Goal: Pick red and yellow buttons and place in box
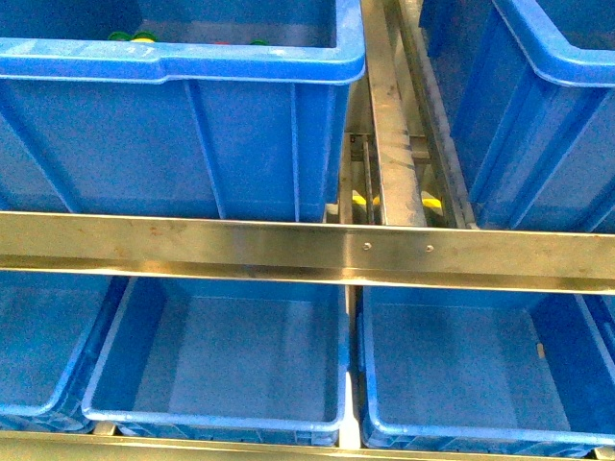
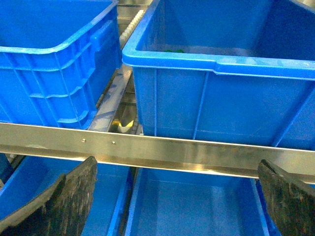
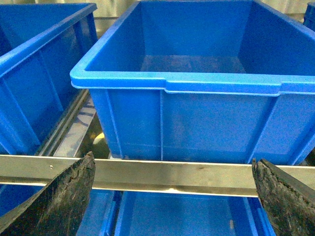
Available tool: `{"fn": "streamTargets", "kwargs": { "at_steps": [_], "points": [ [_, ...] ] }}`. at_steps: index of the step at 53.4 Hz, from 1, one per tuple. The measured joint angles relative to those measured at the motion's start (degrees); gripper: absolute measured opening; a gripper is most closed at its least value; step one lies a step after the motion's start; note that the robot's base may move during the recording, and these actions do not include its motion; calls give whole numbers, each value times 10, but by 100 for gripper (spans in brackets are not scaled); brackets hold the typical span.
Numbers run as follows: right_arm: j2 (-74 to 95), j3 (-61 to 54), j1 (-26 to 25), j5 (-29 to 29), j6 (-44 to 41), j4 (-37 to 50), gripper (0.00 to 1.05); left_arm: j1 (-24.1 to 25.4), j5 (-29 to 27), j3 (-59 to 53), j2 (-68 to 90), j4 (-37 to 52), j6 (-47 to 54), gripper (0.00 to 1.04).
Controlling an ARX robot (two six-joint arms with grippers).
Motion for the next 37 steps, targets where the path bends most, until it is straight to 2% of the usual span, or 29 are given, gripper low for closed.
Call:
{"fn": "streamTargets", "kwargs": {
  "at_steps": [37],
  "points": [
    [0, 0, 0, 0, 0, 0, 97, 0, 0, 0, 0, 0, 0, 97]
  ]
}}
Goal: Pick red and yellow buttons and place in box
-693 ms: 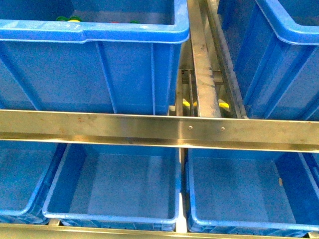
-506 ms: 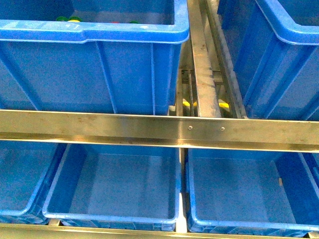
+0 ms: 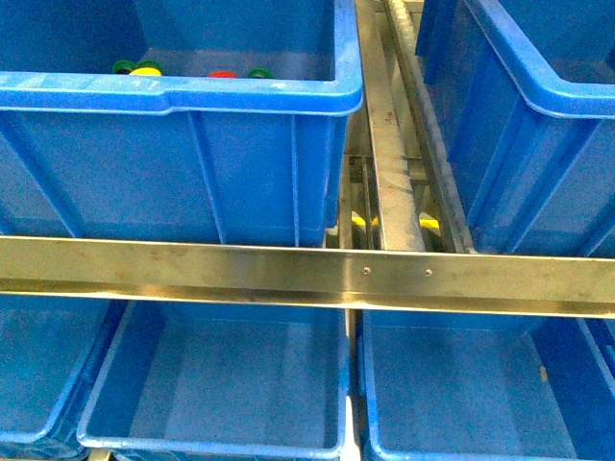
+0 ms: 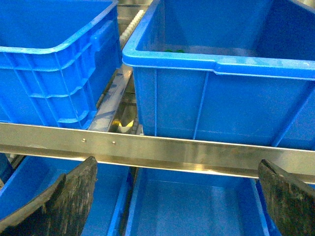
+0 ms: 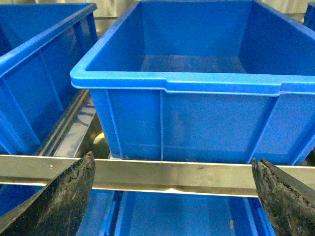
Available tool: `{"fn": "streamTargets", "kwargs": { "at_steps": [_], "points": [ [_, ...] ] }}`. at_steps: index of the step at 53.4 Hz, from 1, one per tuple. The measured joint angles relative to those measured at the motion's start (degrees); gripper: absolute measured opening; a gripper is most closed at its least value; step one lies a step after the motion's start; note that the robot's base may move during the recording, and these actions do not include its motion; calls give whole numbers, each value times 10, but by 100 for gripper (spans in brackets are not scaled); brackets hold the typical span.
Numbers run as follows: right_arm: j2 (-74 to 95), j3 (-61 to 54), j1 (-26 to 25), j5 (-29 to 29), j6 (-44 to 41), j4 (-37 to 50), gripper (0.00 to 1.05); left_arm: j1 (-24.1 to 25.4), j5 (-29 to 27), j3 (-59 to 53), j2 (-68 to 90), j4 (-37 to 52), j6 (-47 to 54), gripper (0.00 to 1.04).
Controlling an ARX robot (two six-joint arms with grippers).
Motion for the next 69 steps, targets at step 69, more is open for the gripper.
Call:
{"fn": "streamTargets", "kwargs": {
  "at_steps": [69],
  "points": [
    [0, 0, 0, 0, 0, 0, 97, -148, -89, 338, 407, 57, -171, 97]
  ]
}}
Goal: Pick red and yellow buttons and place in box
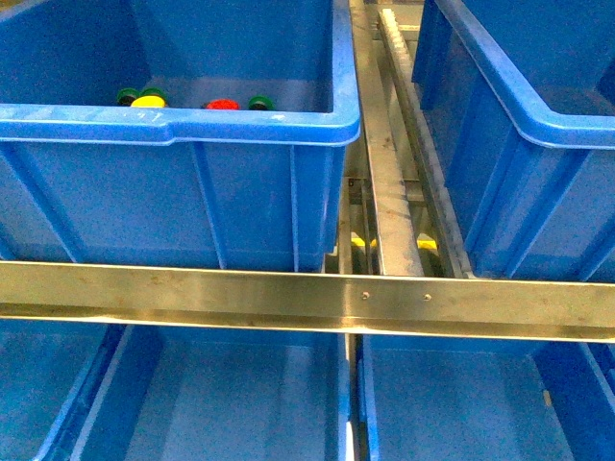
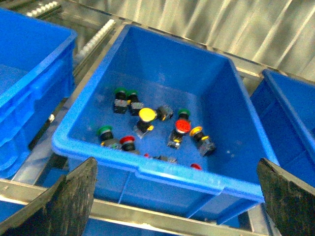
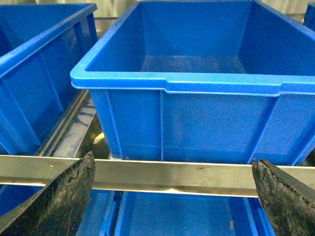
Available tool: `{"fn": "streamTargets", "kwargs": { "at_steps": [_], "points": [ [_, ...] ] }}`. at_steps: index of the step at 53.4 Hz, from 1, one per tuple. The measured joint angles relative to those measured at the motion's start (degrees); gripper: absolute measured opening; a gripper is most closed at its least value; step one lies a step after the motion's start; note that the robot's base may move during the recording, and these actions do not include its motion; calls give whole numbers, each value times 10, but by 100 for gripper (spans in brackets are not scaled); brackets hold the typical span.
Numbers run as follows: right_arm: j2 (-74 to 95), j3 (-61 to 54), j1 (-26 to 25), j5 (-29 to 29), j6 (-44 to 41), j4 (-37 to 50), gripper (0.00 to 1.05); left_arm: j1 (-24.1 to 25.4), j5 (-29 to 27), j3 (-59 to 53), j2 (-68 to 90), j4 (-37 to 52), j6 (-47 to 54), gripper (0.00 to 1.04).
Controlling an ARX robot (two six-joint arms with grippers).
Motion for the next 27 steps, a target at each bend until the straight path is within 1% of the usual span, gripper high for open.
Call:
{"fn": "streamTargets", "kwargs": {
  "at_steps": [1, 4, 10, 13, 21, 25, 27],
  "points": [
    [0, 0, 0, 0, 0, 0, 97, 4, 10, 22, 28, 7, -1, 97],
    [0, 0, 0, 0, 0, 0, 97, 17, 17, 76, 93, 12, -2, 97],
    [0, 0, 0, 0, 0, 0, 97, 30, 12, 166, 207, 2, 6, 97],
    [0, 0, 0, 0, 0, 0, 97, 29, -12, 215, 258, -17, 21, 97],
    [0, 0, 0, 0, 0, 0, 97, 13, -45, 326, 358, -62, 49, 97],
    [0, 0, 0, 0, 0, 0, 97, -10, -67, 400, 428, -87, 70, 97],
    [0, 0, 0, 0, 0, 0, 97, -23, -92, 432, 462, -104, 83, 97]
  ]
}}
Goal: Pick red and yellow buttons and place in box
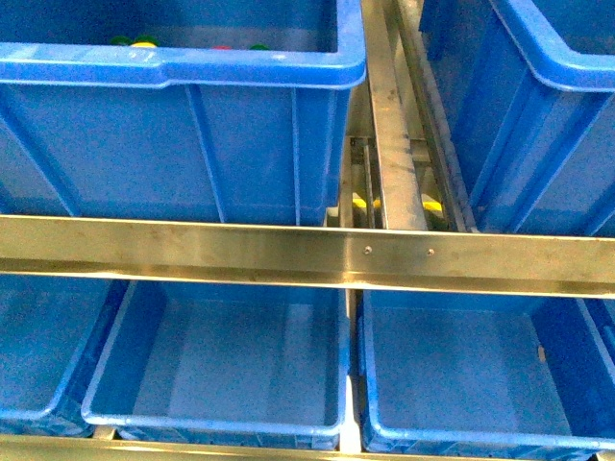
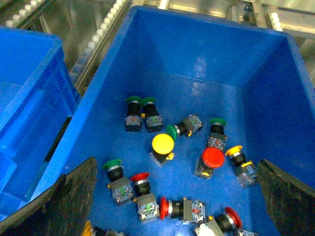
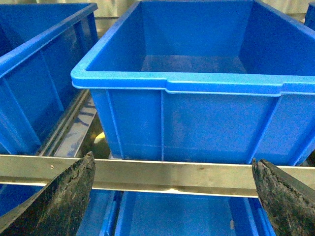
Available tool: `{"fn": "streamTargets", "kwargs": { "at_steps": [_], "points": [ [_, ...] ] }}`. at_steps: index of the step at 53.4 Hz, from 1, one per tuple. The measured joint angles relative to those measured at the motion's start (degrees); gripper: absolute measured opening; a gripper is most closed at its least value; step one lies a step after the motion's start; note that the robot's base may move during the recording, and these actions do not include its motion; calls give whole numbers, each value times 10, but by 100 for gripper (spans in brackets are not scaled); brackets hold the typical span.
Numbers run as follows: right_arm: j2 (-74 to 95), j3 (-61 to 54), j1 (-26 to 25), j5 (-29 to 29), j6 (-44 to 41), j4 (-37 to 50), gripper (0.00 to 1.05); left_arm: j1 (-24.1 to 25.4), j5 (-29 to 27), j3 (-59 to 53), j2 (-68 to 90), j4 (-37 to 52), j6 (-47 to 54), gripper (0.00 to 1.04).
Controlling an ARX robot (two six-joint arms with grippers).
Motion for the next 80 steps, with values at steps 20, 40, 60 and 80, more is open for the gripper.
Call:
{"fn": "streamTargets", "kwargs": {
  "at_steps": [20, 40, 60, 80],
  "points": [
    [0, 0, 0, 0, 0, 0, 97, -35, -59, 161, 209, -81, 33, 97],
    [0, 0, 0, 0, 0, 0, 97, -56, -73, 315, 338, -174, -5, 97],
    [0, 0, 0, 0, 0, 0, 97, -60, -81, 406, 423, -216, -28, 97],
    [0, 0, 0, 0, 0, 0, 97, -53, -89, 429, 451, -232, -40, 97]
  ]
}}
